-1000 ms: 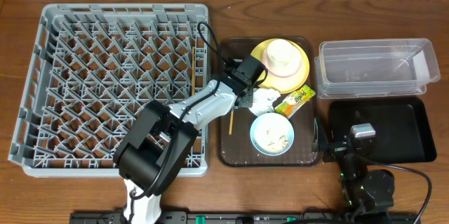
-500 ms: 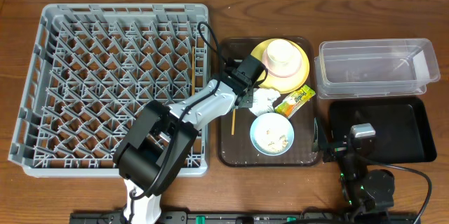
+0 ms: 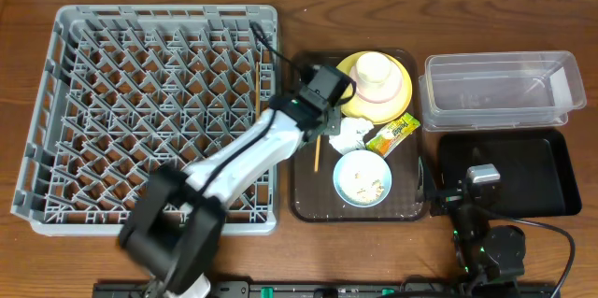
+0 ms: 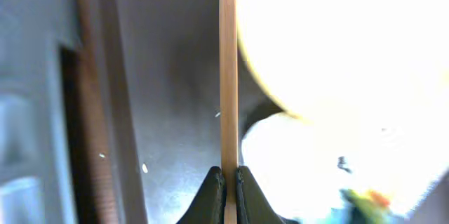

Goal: Sort waste into correct bins and load items into the dishwasher rack
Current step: 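Carry the second chopstick into the dish rack and release it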

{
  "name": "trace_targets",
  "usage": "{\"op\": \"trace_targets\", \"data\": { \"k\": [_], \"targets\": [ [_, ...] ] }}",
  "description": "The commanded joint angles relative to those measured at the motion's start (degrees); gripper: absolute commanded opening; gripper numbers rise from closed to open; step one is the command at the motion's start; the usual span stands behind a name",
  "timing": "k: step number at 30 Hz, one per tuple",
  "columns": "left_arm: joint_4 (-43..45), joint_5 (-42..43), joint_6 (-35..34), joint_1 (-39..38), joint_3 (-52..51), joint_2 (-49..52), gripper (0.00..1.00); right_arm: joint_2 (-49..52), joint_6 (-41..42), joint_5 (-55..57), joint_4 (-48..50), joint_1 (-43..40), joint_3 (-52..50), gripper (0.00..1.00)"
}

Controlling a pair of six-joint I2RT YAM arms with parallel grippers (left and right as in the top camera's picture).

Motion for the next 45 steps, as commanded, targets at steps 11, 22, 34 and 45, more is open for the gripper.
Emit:
{"op": "trace_targets", "data": {
  "k": [11, 22, 34, 45],
  "targets": [
    [-8.5, -21.9, 7.5, 0.0, -0.1, -11.3, 0.06, -0.1, -0.2, -0.2, -0.2, -1.1, -0.1, 0.99],
    [-12.2, -24.4, 6.8, 5.8, -0.1, -11.2, 0.06, -0.1, -0.2, -0.2, -0.2, -1.1, -0.1, 0.99],
    [-12.5, -19.3, 6.1, 9.3, -0.2, -10.9, 0.06, -0.1, -0.2, -0.2, -0.2, -1.1, -0.1, 0.99],
    [-12.3, -16.9, 5.9, 9.3, -0.8, -6.7, 0.06, -0.1, -0.2, -0.2, -0.2, -1.1, -0.1, 0.99]
  ]
}}
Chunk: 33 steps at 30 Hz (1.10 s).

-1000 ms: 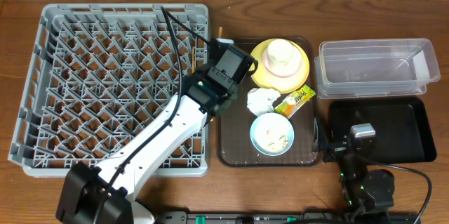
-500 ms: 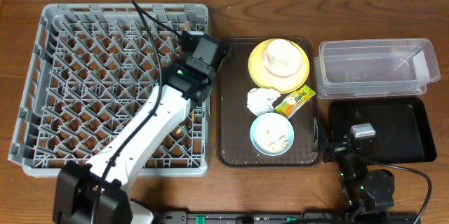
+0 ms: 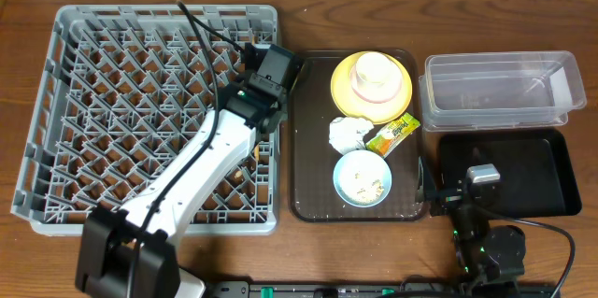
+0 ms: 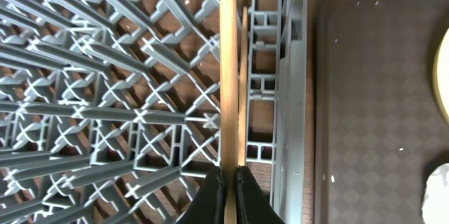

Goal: Sort waste into correct bins and load items into the dishwasher rack
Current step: 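Carry the second chopstick into the dish rack and release it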

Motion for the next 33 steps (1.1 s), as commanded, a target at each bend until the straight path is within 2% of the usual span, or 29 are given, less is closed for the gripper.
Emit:
{"op": "trace_targets", "data": {
  "k": [1, 17, 24, 25, 28, 33],
  "targets": [
    [0.2, 0.6, -0.3, 0.2, -0.8, 2.7, 0.06, -0.1, -0.2, -0.2, -0.2, -1.1, -0.1, 0.99],
    [2.9, 8.3, -0.8, 0.2, -0.9, 6.1, 0.06, -0.1, -0.2, -0.2, -0.2, -1.1, -0.1, 0.99],
    [3.4, 8.2, -1.4, 0.2, -0.9, 6.5, 0.07, -0.1, -0.2, -0.2, -0.2, -1.1, -0.1, 0.99],
    [3.5, 8.2, -1.4, 0.2, -0.9, 6.5, 0.09, -0.1, -0.2, -0.2, -0.2, -1.1, -0.1, 0.99],
    [3.7, 8.2, -1.4, 0.2, -0.9, 6.5, 0.22, -0.1, -0.2, -0.2, -0.2, -1.1, -0.1, 0.99],
    [3.7, 8.3, -1.4, 0.2, -0.9, 6.5, 0.28, -0.1, -0.2, -0.2, -0.2, -1.1, -0.1, 0.99]
  ]
}}
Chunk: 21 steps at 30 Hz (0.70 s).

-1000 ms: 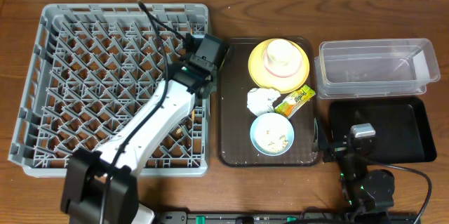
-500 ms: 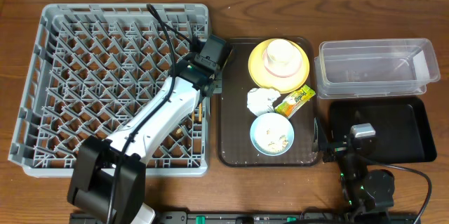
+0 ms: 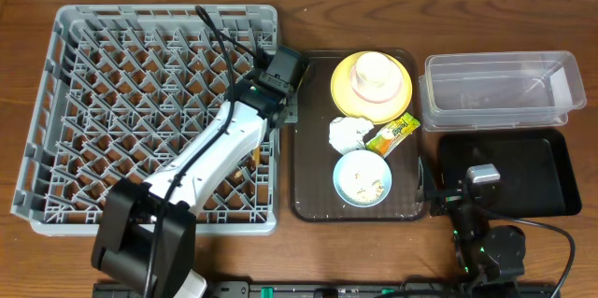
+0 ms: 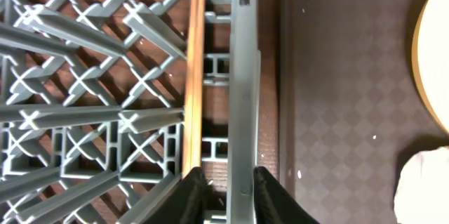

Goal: Sort waste into correct bins and load items into the dishwasher rack
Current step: 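Carry the second chopstick into the dish rack and release it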

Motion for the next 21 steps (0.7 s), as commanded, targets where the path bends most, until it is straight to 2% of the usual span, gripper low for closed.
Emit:
{"op": "trace_targets", "data": {
  "k": [1, 11, 17, 21],
  "targets": [
    [-0.1, 0.5, -0.1, 0.2, -0.3, 0.8, 0.28, -0.1, -0.2, -0.2, -0.2, -1.1, -0.1, 0.99],
    [-0.7, 1.5, -0.6, 0.2, 0.1, -6.0, 0.32, -0.1, -0.2, -0.2, -0.2, -1.1, -0.1, 0.99],
    [-4.5, 14.6, -0.9, 0.1, 0.1, -14.0, 0.34, -0.1, -0.2, -0.2, -0.2, -1.1, -0.1, 0.99],
    [-10.7, 24.8, -1.0, 0.1, 0.1, -16.9, 0.47, -0.1, -0.2, -0.2, -0.2, -1.1, -0.1, 0.99]
  ]
}}
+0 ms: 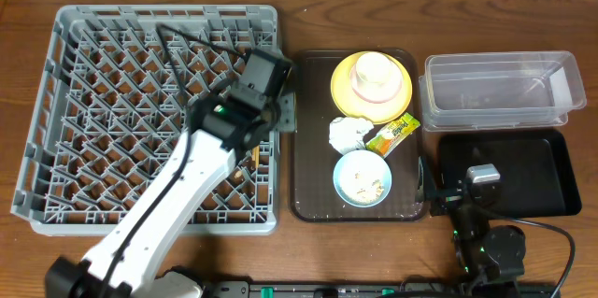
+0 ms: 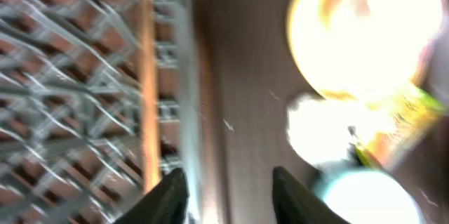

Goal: Sort waste into correct bins and load items into the dishwasher rack

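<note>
My left gripper is open and holds nothing; it hangs over the right edge of the grey dishwasher rack, seen from overhead as left gripper. A pair of wooden chopsticks lies in the rack along that edge. On the brown tray sit a yellow plate carrying a cream cup, a crumpled white napkin, a yellow-green packet and a light blue bowl. The right gripper rests low at the front right; its jaws cannot be made out.
A clear plastic bin stands at the back right, with a black bin in front of it. The left wrist view is blurred by motion. The left arm crosses the rack's front right part.
My left gripper's jaws stand wider apart and it sits higher, so the plate, napkin and bowl now show in its wrist view. The chopsticks stay in the rack.
My left gripper was shut on a chopstick over the tray beside the plate. Then it held that chopstick over the rack's right edge, beside another one. Then it was open with both chopsticks lying in the rack, and now it is higher, open and empty.
</note>
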{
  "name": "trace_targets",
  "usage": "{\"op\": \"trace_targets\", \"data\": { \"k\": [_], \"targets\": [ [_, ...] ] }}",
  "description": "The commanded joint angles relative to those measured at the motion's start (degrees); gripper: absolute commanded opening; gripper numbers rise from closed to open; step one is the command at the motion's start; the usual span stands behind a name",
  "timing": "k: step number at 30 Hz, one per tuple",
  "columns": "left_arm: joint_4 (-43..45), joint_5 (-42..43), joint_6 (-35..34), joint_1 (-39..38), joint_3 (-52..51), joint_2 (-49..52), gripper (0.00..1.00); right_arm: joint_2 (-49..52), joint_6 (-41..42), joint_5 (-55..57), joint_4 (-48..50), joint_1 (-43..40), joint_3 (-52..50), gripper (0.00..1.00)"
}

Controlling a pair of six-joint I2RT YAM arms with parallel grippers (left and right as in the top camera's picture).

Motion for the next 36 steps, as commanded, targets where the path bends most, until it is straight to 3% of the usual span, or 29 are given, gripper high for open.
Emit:
{"op": "trace_targets", "data": {
  "k": [1, 5, 16, 27, 33, 36],
  "targets": [
    [-4.8, 10.8, -0.5, 0.1, 0.2, -1.4, 0.49, -0.1, -0.2, -0.2, -0.2, -1.1, -0.1, 0.99],
    [-11.9, 10.8, -0.4, 0.1, 0.2, -1.4, 0.69, -0.1, -0.2, -0.2, -0.2, -1.1, -0.1, 0.99],
    [-17.2, 10.8, -0.5, 0.1, 0.1, -1.2, 0.83, -0.1, -0.2, -0.2, -0.2, -1.1, -0.1, 0.99],
    [-16.2, 10.8, -0.4, 0.1, 0.2, -1.2, 0.87, -0.1, -0.1, -0.3, 0.1, -1.0, -0.1, 0.99],
    [-20.0, 10.6, -0.2, 6.3, 3.0, -4.1, 0.88, -0.1, 14.5, -9.7, 1.0, -1.0, -0.1, 0.99],
    [-20.7, 10.7, -0.1, 13.5, 4.7, -7.5, 0.88, 0.0, 16.3, -13.0, 1.3, -1.1, -0.1, 0.99]
  ]
}}
